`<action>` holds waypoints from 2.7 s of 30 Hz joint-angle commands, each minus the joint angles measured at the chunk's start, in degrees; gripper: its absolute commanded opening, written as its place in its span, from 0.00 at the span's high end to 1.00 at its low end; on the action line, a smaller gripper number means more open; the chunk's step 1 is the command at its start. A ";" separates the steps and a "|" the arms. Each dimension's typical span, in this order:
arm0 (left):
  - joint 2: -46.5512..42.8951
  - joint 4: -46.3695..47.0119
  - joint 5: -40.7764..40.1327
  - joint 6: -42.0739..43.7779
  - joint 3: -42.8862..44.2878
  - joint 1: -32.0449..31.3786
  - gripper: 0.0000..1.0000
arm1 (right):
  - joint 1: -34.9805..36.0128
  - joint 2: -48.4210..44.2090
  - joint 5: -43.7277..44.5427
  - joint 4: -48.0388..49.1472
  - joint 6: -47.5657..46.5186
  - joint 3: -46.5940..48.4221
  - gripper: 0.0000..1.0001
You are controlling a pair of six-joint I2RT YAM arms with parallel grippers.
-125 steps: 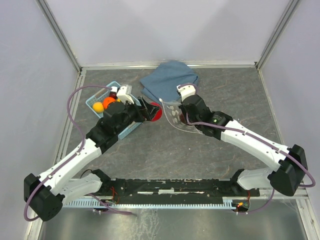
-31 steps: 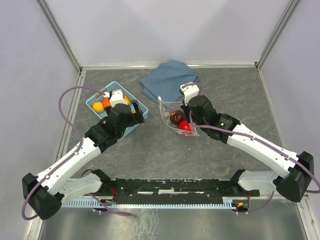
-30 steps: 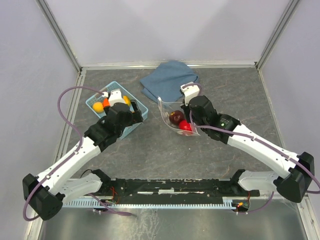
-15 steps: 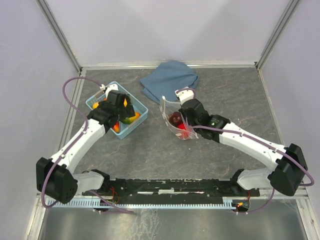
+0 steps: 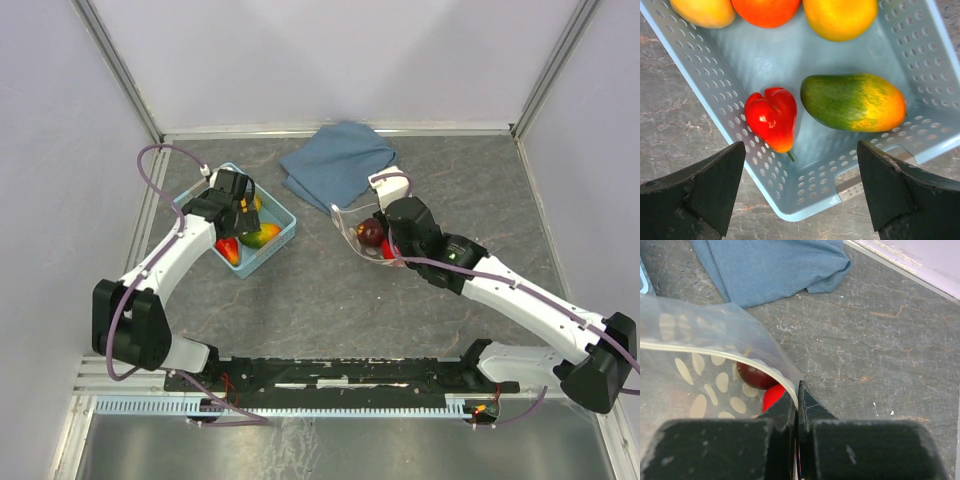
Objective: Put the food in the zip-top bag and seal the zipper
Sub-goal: Pick up the fake fruit from the bin.
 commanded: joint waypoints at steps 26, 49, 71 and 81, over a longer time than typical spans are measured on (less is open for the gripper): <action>17.32 -1.73 7.26 7.62 4.37 8.08 0.10 | 0.00 -0.87 2.67 4.84 -0.48 -4.02 0.98; 14.70 -0.28 9.37 7.02 3.29 8.07 0.47 | 0.00 -0.67 2.76 4.28 0.13 -4.34 0.98; -14.74 11.95 14.66 0.43 -3.60 -1.89 0.53 | 0.00 1.81 -2.28 -2.16 1.82 1.22 0.98; -24.49 27.35 18.59 -2.18 -9.37 -11.98 0.53 | 0.33 2.88 -4.55 -4.34 3.20 4.40 0.98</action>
